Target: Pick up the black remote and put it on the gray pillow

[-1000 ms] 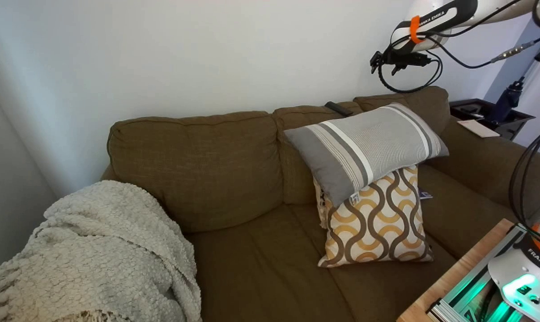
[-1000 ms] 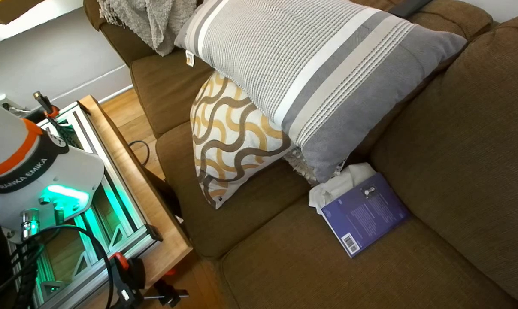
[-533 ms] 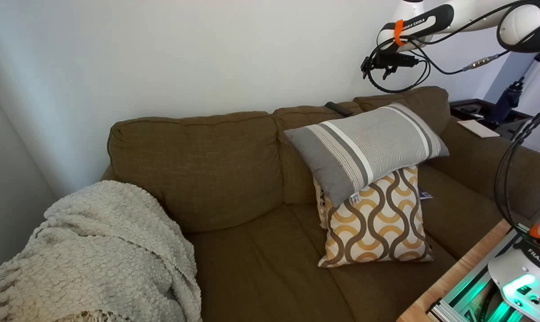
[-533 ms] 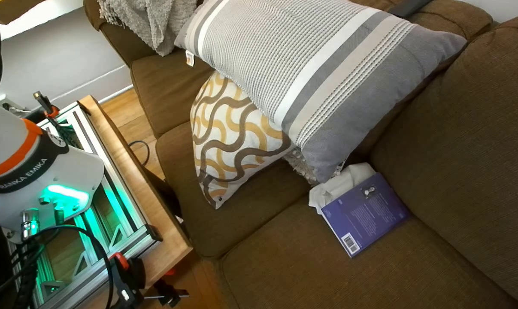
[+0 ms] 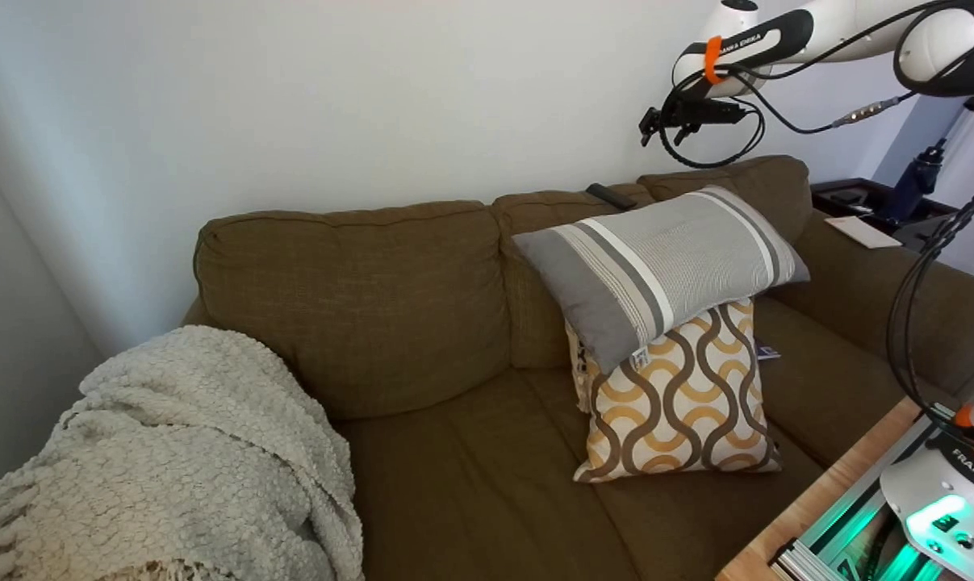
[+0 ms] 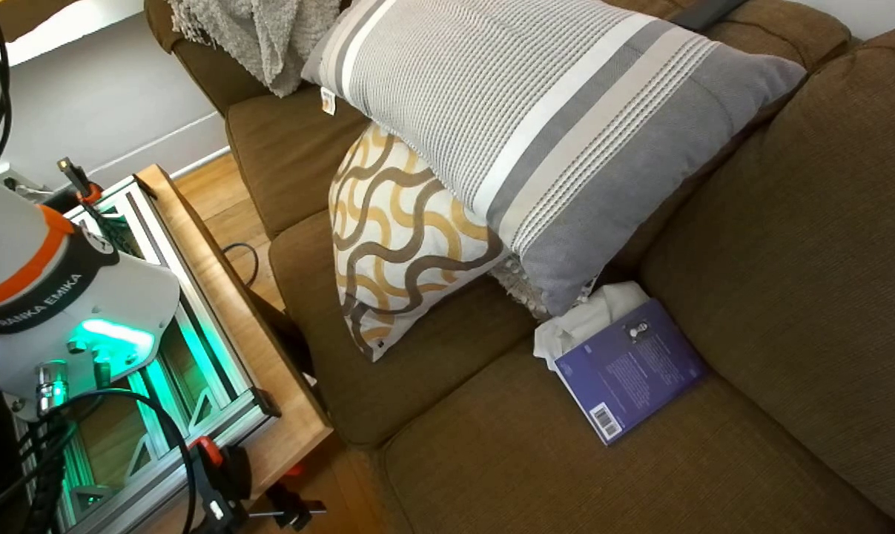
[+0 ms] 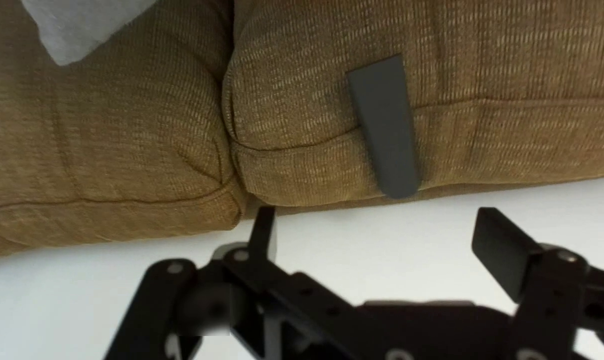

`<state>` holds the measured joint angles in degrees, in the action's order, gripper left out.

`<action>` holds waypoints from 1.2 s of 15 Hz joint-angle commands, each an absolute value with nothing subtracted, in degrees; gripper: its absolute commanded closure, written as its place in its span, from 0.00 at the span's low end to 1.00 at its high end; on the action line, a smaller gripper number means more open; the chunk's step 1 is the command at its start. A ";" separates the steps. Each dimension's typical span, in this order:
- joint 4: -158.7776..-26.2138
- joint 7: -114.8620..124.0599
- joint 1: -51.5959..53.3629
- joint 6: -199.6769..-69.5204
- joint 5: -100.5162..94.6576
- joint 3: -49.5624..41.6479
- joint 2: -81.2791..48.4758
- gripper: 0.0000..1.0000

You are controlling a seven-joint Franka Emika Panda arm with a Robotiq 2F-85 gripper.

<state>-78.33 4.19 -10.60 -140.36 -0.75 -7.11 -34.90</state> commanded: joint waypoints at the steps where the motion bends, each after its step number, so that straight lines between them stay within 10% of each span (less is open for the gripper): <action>1: -73.21 -7.47 -12.93 -139.09 -1.33 -4.84 -40.29 0.00; 18: -41.92 -9.10 -12.82 -126.52 -4.02 -4.90 -67.70 0.00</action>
<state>-47.79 -7.34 -11.43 -130.46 -5.71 -7.23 -63.69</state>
